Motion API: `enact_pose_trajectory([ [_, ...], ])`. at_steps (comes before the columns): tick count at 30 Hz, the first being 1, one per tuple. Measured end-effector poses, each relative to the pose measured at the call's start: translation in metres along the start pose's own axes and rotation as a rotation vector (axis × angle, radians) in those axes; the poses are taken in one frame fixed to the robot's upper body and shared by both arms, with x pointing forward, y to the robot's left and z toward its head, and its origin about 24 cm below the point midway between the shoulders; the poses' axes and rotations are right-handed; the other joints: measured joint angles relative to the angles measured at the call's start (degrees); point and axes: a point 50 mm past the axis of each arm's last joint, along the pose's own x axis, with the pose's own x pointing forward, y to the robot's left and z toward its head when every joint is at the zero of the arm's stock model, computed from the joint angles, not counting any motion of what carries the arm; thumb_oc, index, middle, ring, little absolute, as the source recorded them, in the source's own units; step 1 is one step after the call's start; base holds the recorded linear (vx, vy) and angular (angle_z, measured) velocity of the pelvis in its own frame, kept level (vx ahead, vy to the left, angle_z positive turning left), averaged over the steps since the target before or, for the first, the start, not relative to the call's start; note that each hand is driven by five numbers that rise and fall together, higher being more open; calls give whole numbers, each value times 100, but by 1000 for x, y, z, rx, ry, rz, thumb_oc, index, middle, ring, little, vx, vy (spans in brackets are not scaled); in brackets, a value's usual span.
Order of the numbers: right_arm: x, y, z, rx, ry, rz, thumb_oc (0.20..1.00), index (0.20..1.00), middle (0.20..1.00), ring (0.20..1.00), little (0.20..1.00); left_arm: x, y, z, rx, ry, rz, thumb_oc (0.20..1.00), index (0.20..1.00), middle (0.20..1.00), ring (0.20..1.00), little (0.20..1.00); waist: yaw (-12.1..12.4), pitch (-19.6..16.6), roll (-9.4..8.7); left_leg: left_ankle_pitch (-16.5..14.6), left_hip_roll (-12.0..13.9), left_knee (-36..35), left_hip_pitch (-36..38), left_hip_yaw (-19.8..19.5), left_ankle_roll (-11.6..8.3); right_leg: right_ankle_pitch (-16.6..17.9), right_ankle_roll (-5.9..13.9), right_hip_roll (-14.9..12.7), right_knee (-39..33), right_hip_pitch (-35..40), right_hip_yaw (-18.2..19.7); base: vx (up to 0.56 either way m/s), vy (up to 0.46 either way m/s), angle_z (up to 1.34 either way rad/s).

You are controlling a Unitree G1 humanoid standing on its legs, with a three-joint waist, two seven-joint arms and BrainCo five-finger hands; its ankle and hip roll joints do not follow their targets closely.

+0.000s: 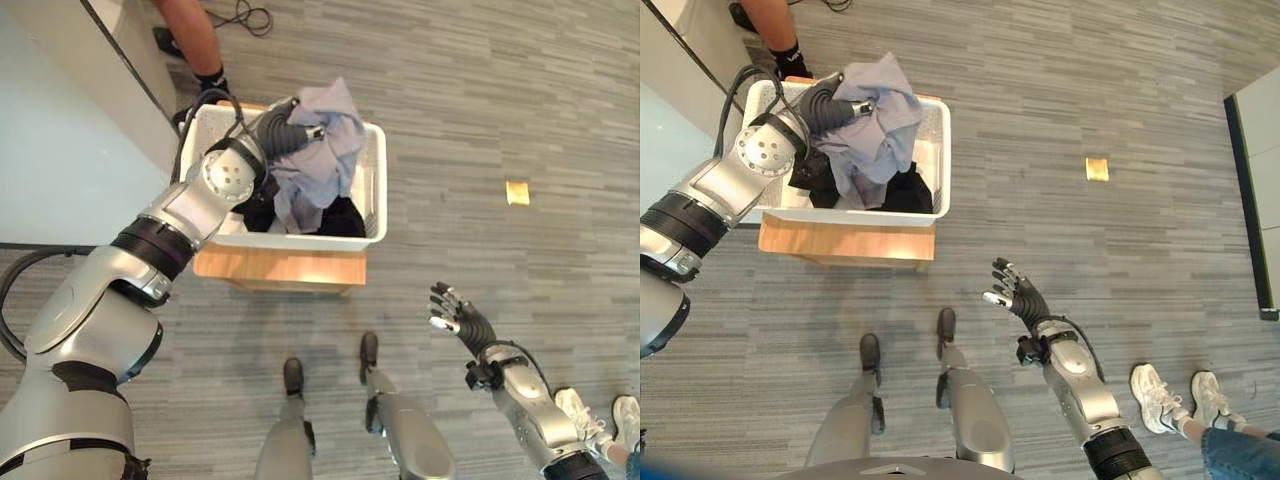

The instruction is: Pick up bed clothes into laundry basket.

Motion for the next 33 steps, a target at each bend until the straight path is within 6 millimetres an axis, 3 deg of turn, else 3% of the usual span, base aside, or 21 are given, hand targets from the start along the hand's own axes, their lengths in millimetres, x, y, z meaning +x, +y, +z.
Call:
enact_pose_trajectory([
  [4, 0, 0, 4, -9, -28, 3, 1000, 1000, 1000, 1000, 1000, 2, -2, 2, 170, -13, 11, 200, 200, 200, 200, 200, -91, 54, 4, 3, 7, 0, -39, -2, 3, 2, -3, 7, 0, -48, -1, 0, 0, 0],
  [11, 1, 1, 14, -31, -72, 22, 1000, 1000, 1000, 1000, 1000, 9, -9, 1, 240, 10, 26, 200, 200, 200, 200, 200, -92, 168, 19, 3, 20, 1, -47, -5, 3, 22, -29, 19, 1, -57, -21, 0, 0, 0],
  [12, 1, 1, 14, -31, -74, 23, 1000, 1000, 1000, 1000, 1000, 9, -9, 0, 242, 12, 25, 583, 583, 583, 583, 583, -95, 169, 16, 3, 20, 1, -49, -4, 3, 23, -31, 21, 1, -60, -20, 0, 0, 0],
  [13, 1, 1, 15, -32, -76, 23, 1000, 1000, 1000, 1000, 1000, 10, -9, -2, 225, 31, 36, 583, 583, 583, 583, 583, -88, 170, 18, 3, 20, 1, -47, -4, 3, 27, -36, 20, 1, -59, -21, 0, 0, 0],
  [14, 1, 1, 15, -32, -77, 24, 1000, 1000, 1000, 1000, 1000, 10, -8, -5, 222, 48, 42, 1000, 1000, 1000, 1000, 1000, -95, 172, 14, 3, 21, 1, -48, -3, 3, 28, -37, 21, 1, -60, -21, 0, 0, 0],
  [16, 1, 1, 14, -31, -73, 22, 1000, 1000, 1000, 1000, 1000, 9, -7, -13, 220, 95, 46, 1000, 1000, 1000, 1000, 1000, -97, 172, 14, 4, 21, 0, -46, -2, 3, 28, -37, 22, 1, -59, -20, 0, 0, 0],
  [23, 1, 1, 14, -31, -74, 23, 1000, 1000, 1000, 1000, 1000, 9, 2, -13, 195, 97, 83, 1000, 1000, 1000, 1000, 1000, -89, 171, 14, 6, 24, 0, 4, -2, 5, 31, -41, 22, 1, -3, -21, 0, 0, 0],
  [27, 1, 2, 14, -32, -74, 29, 1000, 1000, 1000, 1000, 1000, 1, 19, -17, 212, 89, 120, 1000, 1000, 1000, 1000, 1000, -72, 171, 15, 6, 53, 0, 33, -2, 5, 33, -44, 22, 1, 22, -21, 0, 0, 0],
  [32, 1, 1, 14, -33, -71, 27, 1000, 1000, 1000, 1000, 1000, -9, 31, -5, 124, 2, 161, 1000, 1000, 1000, 1000, 1000, 47, 168, 28, 17, 82, 0, 136, -25, -6, 35, -47, 38, 1, 142, -83, 14, -12, 4],
  [33, 2, 0, 15, -33, -73, 24, 1000, 1000, 1000, 1000, 1000, -16, 32, -5, 28, -23, 189, 1000, 1000, 1000, 1000, 1000, 82, 172, 56, 14, 88, -1, 177, -38, -9, 33, -47, 12, 1, 188, -92, 39, -9, -1],
])
